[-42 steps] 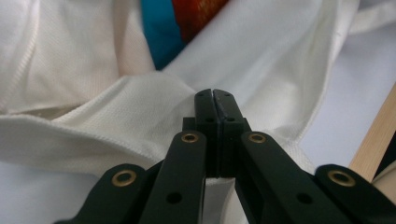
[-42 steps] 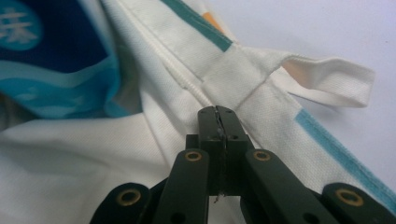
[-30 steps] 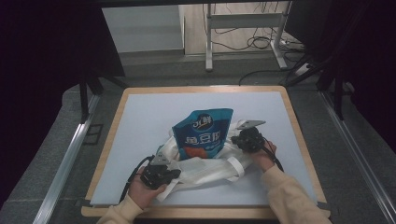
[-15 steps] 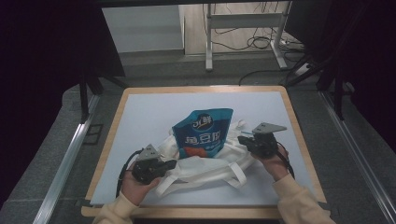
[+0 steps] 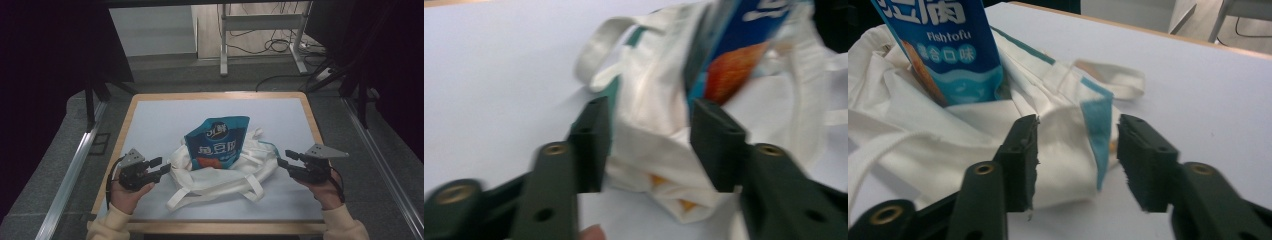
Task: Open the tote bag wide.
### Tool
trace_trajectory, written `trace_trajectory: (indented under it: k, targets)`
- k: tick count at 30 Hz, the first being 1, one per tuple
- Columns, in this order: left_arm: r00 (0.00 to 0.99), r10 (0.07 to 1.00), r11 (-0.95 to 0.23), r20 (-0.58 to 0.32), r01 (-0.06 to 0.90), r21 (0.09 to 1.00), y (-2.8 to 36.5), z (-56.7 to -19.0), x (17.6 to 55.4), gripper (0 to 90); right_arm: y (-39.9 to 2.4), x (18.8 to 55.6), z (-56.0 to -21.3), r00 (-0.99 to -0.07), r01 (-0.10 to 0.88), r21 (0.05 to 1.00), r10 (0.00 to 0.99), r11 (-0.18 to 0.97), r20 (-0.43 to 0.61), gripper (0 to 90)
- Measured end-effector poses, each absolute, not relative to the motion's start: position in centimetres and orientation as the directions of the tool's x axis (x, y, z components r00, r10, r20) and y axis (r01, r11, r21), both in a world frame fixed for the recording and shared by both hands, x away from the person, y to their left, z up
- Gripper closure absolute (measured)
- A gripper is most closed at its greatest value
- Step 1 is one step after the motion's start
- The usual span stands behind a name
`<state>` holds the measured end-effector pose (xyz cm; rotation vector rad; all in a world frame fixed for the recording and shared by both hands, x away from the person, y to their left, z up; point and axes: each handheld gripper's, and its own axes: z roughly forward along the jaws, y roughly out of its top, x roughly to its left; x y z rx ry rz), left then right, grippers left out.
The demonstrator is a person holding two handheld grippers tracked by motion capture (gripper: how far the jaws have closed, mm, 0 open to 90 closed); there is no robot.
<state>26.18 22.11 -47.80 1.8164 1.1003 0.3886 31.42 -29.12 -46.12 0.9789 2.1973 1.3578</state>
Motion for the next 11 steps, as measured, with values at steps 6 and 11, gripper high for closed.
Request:
trace_trajectory:
  k: [6,11]
  targets:
    - [0.517,0.833,-0.145,-0.198,0.55,0.823,22.8,-48.8,26.7,39.4,-30.6,31.1,-47.0,-0.658,0.391,0.881,0.751,0.266,0.065,42.3]
    - [0.52,0.834,-0.164,-0.183,0.552,0.817,22.5,-49.0,26.9,36.4,-30.7,31.2,-47.0,-0.654,0.389,0.882,0.754,0.265,0.062,40.5]
